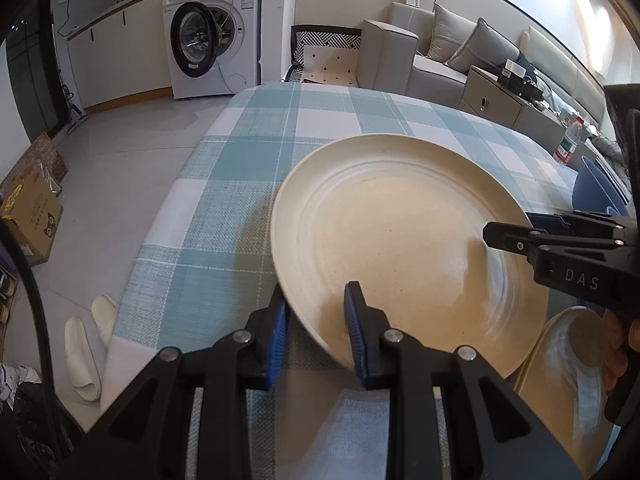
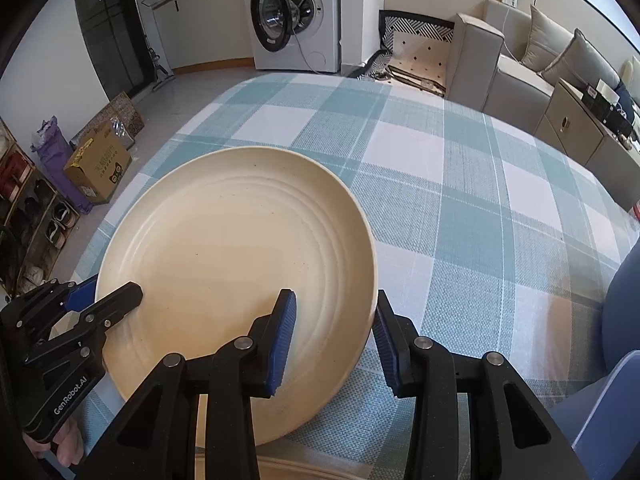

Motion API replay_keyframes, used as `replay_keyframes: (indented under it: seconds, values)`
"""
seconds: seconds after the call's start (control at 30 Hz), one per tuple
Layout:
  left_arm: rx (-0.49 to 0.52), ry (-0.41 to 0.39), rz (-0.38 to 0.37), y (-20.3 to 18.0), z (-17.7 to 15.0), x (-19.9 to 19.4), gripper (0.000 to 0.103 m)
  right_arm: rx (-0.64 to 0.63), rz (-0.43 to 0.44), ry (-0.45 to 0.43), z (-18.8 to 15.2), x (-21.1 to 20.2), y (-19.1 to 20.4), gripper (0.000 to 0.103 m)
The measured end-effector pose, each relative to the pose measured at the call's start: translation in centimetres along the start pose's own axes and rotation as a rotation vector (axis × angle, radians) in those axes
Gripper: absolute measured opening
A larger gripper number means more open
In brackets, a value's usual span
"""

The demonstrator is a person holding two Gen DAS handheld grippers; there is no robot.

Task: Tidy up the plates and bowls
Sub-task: 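Lift the cream plate with both tools and carry it toward the stacked plates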

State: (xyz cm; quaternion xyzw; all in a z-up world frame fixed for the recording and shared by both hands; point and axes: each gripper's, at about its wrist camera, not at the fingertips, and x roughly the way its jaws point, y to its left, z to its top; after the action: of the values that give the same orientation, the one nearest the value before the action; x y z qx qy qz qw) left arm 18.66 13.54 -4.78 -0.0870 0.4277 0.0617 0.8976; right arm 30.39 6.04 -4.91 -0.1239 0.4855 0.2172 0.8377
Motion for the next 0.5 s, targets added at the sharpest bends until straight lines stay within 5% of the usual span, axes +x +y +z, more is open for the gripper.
replay_keyframes:
  seconds: [0.5]
  values:
    - [-0.021, -0.062, 0.004, 0.5, 0.8, -2.5, 0.026, -0.027, 0.005, -0.072, 0.1, -3.1, 1.2, 0.039]
